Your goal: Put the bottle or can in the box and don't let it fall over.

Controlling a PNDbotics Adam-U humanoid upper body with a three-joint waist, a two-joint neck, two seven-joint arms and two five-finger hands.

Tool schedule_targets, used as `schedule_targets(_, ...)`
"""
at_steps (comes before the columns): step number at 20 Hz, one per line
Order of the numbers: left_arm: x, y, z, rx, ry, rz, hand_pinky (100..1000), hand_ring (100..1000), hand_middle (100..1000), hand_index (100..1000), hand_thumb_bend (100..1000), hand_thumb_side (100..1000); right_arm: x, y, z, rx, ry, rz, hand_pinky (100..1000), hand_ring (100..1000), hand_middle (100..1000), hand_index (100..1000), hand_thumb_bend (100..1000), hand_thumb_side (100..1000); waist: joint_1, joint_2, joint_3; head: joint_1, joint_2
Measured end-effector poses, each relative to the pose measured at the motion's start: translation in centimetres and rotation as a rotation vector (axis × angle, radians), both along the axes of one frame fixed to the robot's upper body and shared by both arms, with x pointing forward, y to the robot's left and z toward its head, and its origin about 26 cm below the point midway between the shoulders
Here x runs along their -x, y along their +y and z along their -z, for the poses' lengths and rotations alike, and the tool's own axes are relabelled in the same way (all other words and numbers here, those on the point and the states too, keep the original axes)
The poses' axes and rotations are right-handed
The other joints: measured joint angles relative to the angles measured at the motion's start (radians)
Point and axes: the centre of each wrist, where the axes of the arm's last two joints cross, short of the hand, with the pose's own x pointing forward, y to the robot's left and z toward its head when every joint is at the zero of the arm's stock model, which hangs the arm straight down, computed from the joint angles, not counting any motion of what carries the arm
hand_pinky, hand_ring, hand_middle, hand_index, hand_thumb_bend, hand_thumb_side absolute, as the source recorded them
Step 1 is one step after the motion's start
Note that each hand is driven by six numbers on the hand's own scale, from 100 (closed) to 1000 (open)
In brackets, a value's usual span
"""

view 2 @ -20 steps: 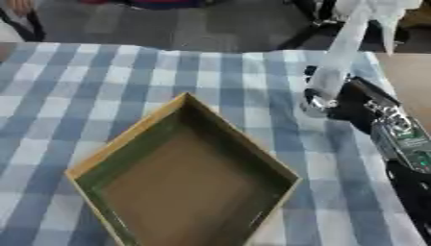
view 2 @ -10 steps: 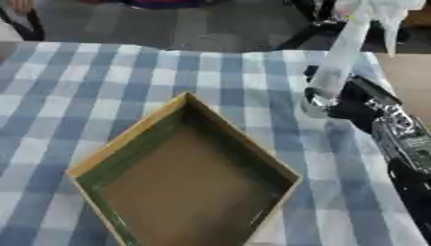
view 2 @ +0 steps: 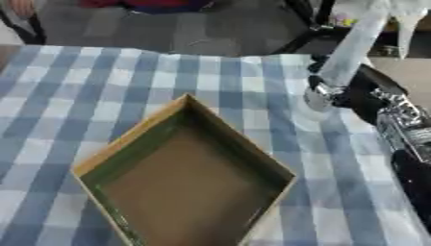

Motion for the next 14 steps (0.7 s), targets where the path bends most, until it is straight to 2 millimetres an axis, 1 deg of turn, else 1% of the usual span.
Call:
schedule_targets(9,0.0,0.0,0.1,0.004,0.004,0.0,1000,636,776,909,103,617,0.3,0.2,-0.8,-0.022,0.014,-0.017,918,1000,1000,106,100,100,-0.006,-0.013,-0.002,0.004,0.006)
schedule_targets(12,0.1,0.1,0.1,0.004,0.006,-0.002,1000,637,776,909,103,621,0.4,0.4,-1.0,-0.023,0.024,-0.022,918,1000,1000,106,100,100,-0.006,-0.02,-0.005,0.005,0.012)
schedule_targets(14,0.1,0.1,0.2,0.005,0.008,-0.004,1000,637,776,909,104,621,0.5,0.6,-1.5,-0.023,0.022,-0.026,919,1000,1000,106,100,100,-0.006,-0.026,-0.006,0.005,0.014)
